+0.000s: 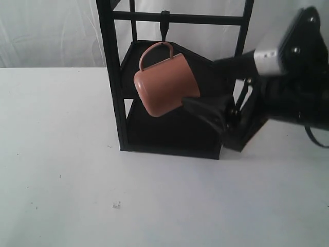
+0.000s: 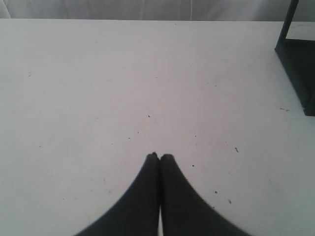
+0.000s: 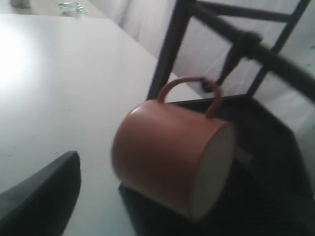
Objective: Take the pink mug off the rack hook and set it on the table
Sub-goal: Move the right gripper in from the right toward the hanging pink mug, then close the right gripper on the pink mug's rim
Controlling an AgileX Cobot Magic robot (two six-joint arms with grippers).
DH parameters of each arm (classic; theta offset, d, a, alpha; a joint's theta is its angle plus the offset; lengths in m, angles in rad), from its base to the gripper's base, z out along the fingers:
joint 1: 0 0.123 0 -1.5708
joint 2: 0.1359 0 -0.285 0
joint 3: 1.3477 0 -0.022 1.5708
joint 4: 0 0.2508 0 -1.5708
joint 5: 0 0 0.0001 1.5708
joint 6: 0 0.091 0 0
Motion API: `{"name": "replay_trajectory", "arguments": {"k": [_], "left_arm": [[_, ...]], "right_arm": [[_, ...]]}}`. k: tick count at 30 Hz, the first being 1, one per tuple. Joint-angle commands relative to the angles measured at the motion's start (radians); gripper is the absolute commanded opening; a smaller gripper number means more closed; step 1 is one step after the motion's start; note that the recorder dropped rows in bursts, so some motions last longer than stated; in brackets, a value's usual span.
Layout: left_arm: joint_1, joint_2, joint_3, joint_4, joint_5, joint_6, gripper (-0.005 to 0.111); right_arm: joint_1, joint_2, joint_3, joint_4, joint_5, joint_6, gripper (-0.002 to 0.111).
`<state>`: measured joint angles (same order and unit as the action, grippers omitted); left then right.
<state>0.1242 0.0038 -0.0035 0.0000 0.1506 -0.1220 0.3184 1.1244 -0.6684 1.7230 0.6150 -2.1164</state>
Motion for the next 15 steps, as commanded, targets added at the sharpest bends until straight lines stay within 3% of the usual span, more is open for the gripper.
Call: {"name": "replay_trajectory", "arguments": {"k": [1, 15], "left_arm": [[-0.008, -0.004, 0.003, 0.000, -0.001, -0.006, 0.000], [-0.008, -0.004, 0.003, 0.000, -0.001, -0.006, 0.000]], "right_arm": [[0.000, 0.030, -0.075, 0.021, -0.050, -0.026, 0.077], [0.000, 0.141, -0.089, 0.021, 0.032, 0.021, 0.077]]}}
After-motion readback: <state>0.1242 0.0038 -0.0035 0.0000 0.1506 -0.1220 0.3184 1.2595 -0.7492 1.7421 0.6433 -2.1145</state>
